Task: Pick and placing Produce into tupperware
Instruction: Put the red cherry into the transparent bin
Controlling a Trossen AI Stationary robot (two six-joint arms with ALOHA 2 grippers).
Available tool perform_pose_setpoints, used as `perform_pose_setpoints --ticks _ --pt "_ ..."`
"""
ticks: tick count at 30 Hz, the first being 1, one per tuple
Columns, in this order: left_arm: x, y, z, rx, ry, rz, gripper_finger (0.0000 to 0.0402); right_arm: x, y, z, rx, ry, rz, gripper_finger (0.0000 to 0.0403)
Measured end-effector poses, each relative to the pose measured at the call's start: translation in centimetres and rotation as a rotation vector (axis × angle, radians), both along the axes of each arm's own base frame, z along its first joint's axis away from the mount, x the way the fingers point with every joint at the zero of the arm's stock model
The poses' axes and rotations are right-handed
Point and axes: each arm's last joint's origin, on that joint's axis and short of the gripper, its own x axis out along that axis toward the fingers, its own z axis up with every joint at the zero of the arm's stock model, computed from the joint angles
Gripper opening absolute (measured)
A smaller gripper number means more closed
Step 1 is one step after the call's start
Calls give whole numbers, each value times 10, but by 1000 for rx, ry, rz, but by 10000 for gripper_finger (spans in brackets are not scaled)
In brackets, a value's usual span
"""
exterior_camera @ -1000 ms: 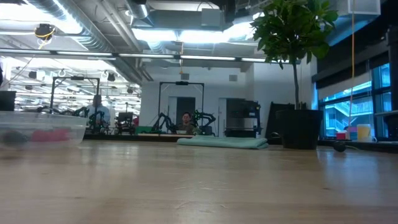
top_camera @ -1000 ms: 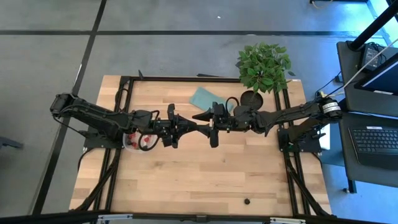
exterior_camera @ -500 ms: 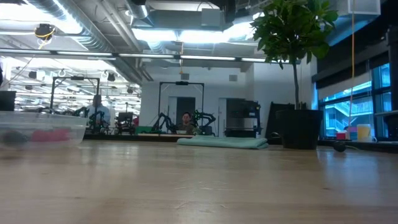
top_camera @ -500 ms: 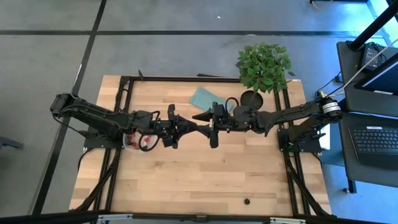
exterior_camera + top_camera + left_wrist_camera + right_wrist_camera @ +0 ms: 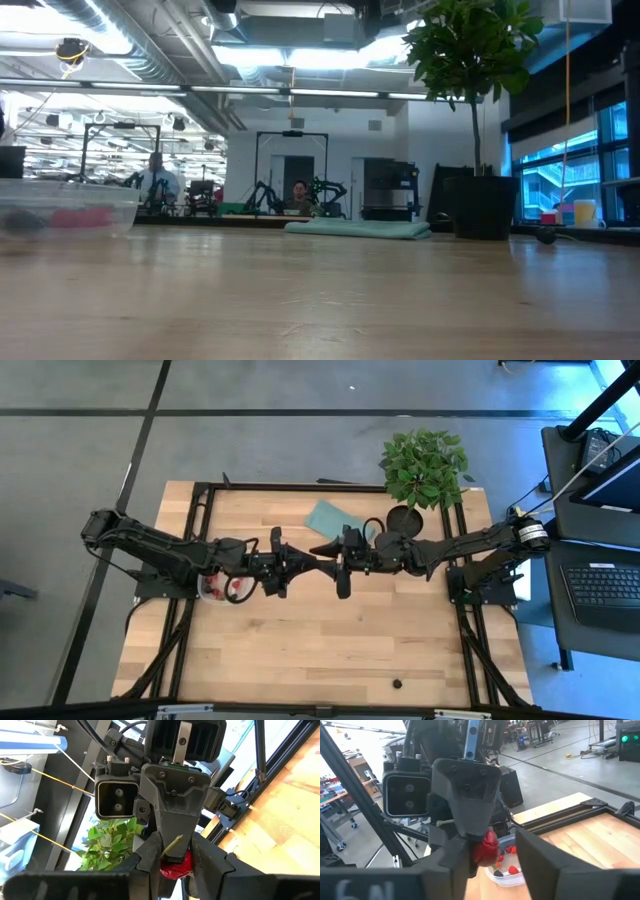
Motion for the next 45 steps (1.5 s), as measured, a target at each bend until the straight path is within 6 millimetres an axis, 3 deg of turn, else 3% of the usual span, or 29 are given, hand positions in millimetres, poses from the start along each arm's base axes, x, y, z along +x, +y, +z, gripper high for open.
perform_pose_setpoints --ticks 9,29,39,45 --pt "0 4 -1 2 6 22 86 0 0 0 -19 -1 -1 37" --pt "1 8 -1 -22 3 42 109 0 0 0 -37 5 -6 33" --pt "1 8 -3 -13 23 37 172 0 0 1 -16 6 -5 32" --pt "1 8 -2 -11 21 32 186 -1 1 1 -11 3 -2 32"
